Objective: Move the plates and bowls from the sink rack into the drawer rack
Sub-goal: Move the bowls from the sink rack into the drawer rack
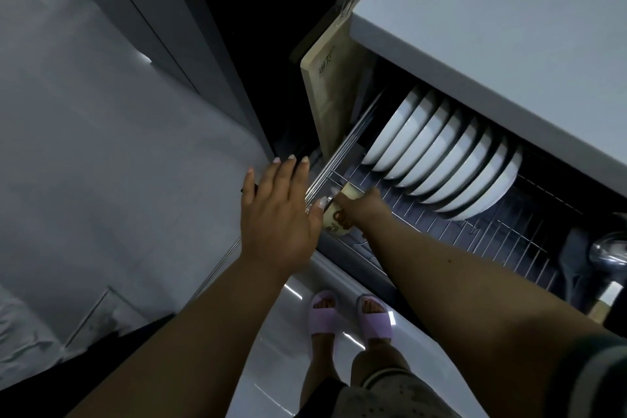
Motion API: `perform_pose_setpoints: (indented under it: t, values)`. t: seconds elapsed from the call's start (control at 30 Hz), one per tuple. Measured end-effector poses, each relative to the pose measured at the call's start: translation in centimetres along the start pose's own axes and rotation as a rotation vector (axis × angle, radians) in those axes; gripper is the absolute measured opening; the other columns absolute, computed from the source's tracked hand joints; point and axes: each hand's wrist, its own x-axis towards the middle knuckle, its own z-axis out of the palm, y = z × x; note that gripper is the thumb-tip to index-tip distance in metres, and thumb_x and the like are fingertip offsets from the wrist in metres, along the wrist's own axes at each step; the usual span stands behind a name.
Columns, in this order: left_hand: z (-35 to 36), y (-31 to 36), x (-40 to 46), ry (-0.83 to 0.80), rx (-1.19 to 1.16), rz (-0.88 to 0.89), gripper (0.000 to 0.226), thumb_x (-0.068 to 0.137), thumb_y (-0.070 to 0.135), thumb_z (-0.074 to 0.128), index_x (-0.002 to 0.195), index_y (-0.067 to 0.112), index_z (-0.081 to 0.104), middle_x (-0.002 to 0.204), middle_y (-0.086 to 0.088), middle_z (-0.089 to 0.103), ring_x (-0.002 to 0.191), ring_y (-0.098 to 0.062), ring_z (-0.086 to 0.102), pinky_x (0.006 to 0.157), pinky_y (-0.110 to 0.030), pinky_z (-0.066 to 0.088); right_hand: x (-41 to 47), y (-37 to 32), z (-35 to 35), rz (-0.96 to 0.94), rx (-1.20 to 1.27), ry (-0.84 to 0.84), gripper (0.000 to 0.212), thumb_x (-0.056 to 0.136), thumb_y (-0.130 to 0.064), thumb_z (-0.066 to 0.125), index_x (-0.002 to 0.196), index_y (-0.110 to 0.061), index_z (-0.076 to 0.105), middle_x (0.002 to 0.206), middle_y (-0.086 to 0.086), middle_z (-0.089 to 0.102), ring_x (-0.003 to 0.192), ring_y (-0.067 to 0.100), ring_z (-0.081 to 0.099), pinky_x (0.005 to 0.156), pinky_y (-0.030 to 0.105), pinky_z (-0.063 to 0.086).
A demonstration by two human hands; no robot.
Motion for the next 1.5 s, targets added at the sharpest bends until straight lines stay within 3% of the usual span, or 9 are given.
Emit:
perform_pose_setpoints:
  t: [0.1, 0.17, 0.27, 0.33, 0.4, 0.67, 0.87, 1.37, 1.5]
  values:
    - [-0.1, 0.0, 0.0, -0.012, 0.004, 0.009, 0.066, 0.093, 0.050, 0.026, 0.143, 0.011, 0.041, 0.144, -0.010, 0.047, 0.135, -0.029, 0.039, 0.115, -0.051, 0.014, -0.7, -0.1, -1.3, -0.065, -0.023, 0.026, 0.087, 0.079, -0.064, 0.060, 0.138, -0.006, 0.032, 0.129, 0.016, 0.053, 0.111, 0.030, 0.056, 0.084, 0.033, 0.044]
    - [-0.2, 0.1, 0.0, -0.024, 0.006, 0.022, 0.067, 0.093, 0.050, 0.025, 0.142, 0.009, 0.043, 0.142, -0.012, 0.049, 0.133, -0.030, 0.042, 0.115, -0.053, 0.016, -1.5, -0.2, -2.2, -0.112, -0.005, 0.036, 0.086, 0.080, -0.066, 0.057, 0.137, -0.005, 0.036, 0.135, 0.016, 0.050, 0.122, 0.031, 0.050, 0.091, 0.034, 0.041]
    - [-0.6, 0.3, 0.2, -0.067, 0.017, 0.049, 0.073, 0.092, 0.053, 0.016, 0.144, 0.007, 0.039, 0.144, -0.013, 0.047, 0.136, -0.029, 0.039, 0.116, -0.053, 0.010, -2.6, -0.1, -3.4, -0.165, 0.056, 0.054, 0.066, 0.080, -0.069, 0.052, 0.107, -0.009, 0.055, 0.101, 0.010, 0.061, 0.097, 0.027, 0.059, 0.080, 0.033, 0.043]
    - [-1.0, 0.5, 0.4, -0.116, 0.038, 0.071, 0.081, 0.088, 0.058, 0.004, 0.149, 0.009, 0.026, 0.152, -0.011, 0.035, 0.143, -0.025, 0.026, 0.118, -0.048, 0.000, -3.9, 0.1, -4.3, -0.218, 0.107, 0.079, 0.053, 0.082, -0.067, 0.052, 0.069, -0.016, 0.048, 0.066, 0.002, 0.053, 0.066, 0.022, 0.054, 0.069, 0.032, 0.043]
    - [-1.4, 1.1, 0.4, -0.171, 0.038, 0.088, 0.086, 0.083, 0.060, -0.005, 0.152, 0.012, 0.015, 0.158, -0.008, 0.023, 0.147, -0.021, 0.014, 0.118, -0.044, -0.006, -5.1, 0.5, -5.4, -0.247, 0.186, 0.105, 0.052, 0.085, -0.060, 0.053, 0.058, -0.019, 0.037, 0.055, -0.001, 0.043, 0.057, 0.020, 0.047, 0.066, 0.032, 0.042]
    - [-4.5, 7.1, 1.5, -0.230, -0.124, 0.198, 0.063, 0.099, 0.048, 0.028, 0.151, 0.014, 0.018, 0.149, -0.007, 0.040, 0.136, -0.023, 0.036, 0.118, -0.039, 0.014, -10.5, 2.8, -12.4, -0.273, 0.258, 0.288, 0.032, 0.089, -0.052, 0.052, 0.086, -0.021, 0.056, 0.071, -0.001, 0.061, 0.069, 0.020, 0.056, 0.065, 0.030, 0.044]
    - [-6.0, 13.4, 1.6, -0.211, -0.150, 0.423, 0.048, 0.099, 0.044, 0.034, 0.137, 0.015, 0.037, 0.121, -0.010, 0.062, 0.109, -0.028, 0.056, 0.090, -0.035, 0.045, -16.8, 7.3, -18.5, -0.358, 0.089, 0.609, 0.033, 0.092, -0.049, 0.051, 0.107, -0.020, 0.057, 0.087, -0.005, 0.061, 0.073, 0.009, 0.054, 0.056, 0.018, 0.035]
    - [-8.5, 30.4, -6.6, -0.269, -0.140, 0.932, 0.049, 0.100, 0.048, 0.027, 0.135, 0.017, 0.037, 0.112, -0.001, 0.063, 0.100, -0.021, 0.061, 0.080, -0.034, 0.050, -29.9, 24.3, -26.4, -0.142, 0.288, 1.054, 0.022, 0.091, -0.046, 0.054, 0.099, -0.026, 0.058, 0.084, -0.005, 0.059, 0.073, 0.007, 0.056, 0.056, 0.023, 0.039]
    - [-8.8, 36.0, -10.7, -0.239, -0.157, 1.042, 0.046, 0.099, 0.048, 0.030, 0.133, 0.018, 0.039, 0.102, 0.000, 0.064, 0.093, -0.022, 0.061, 0.075, -0.035, 0.051, -33.6, 30.0, -28.6, -0.088, 0.347, 1.156, 0.027, 0.091, -0.045, 0.055, 0.107, -0.023, 0.058, 0.094, -0.005, 0.060, 0.082, 0.010, 0.057, 0.068, 0.026, 0.044]
